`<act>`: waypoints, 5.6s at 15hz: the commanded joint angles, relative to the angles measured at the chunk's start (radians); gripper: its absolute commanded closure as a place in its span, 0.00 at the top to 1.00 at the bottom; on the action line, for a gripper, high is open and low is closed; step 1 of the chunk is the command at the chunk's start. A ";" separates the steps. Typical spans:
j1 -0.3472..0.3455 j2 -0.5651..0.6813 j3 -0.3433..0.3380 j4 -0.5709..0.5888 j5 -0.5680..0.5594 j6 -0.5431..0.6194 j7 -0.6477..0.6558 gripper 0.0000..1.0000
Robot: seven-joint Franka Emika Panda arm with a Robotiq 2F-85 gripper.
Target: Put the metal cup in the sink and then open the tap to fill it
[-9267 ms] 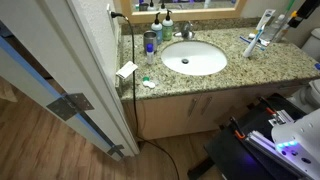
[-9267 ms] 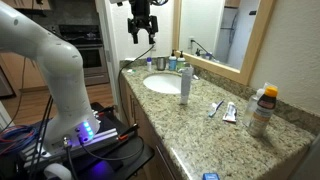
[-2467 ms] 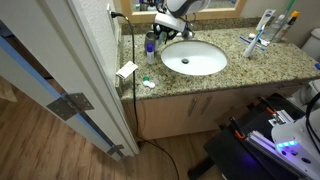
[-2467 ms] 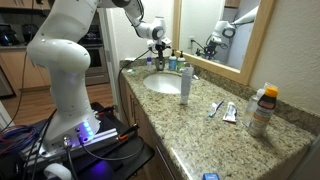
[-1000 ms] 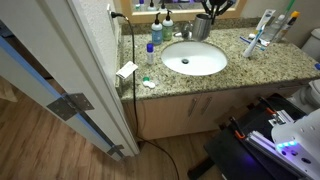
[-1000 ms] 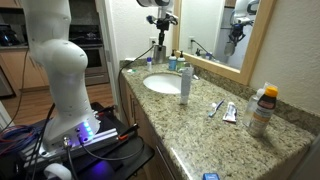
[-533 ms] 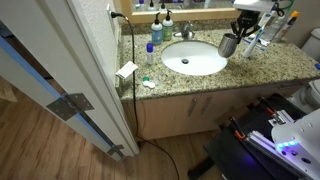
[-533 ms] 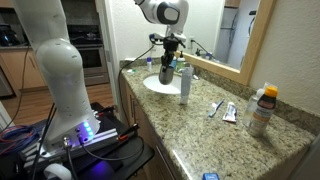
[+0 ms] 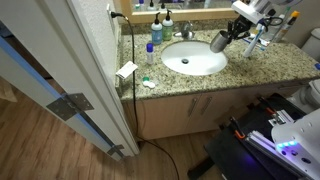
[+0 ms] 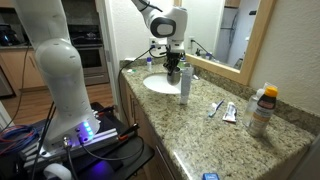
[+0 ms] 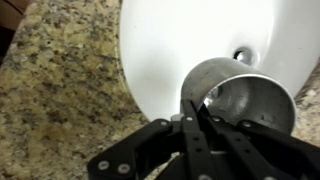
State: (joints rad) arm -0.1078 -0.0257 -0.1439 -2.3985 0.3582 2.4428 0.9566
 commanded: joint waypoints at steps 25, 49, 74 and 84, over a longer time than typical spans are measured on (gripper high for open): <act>0.133 0.213 0.173 0.373 -0.258 -0.316 0.446 0.02; 0.139 0.553 0.065 0.533 -0.202 -0.080 0.577 0.06; 0.015 0.769 0.140 0.685 0.100 0.025 0.390 0.02; 0.039 0.655 0.124 0.608 0.091 0.039 0.352 0.65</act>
State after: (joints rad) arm -0.0689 0.7099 -0.0232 -1.7344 0.4405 2.4711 1.3497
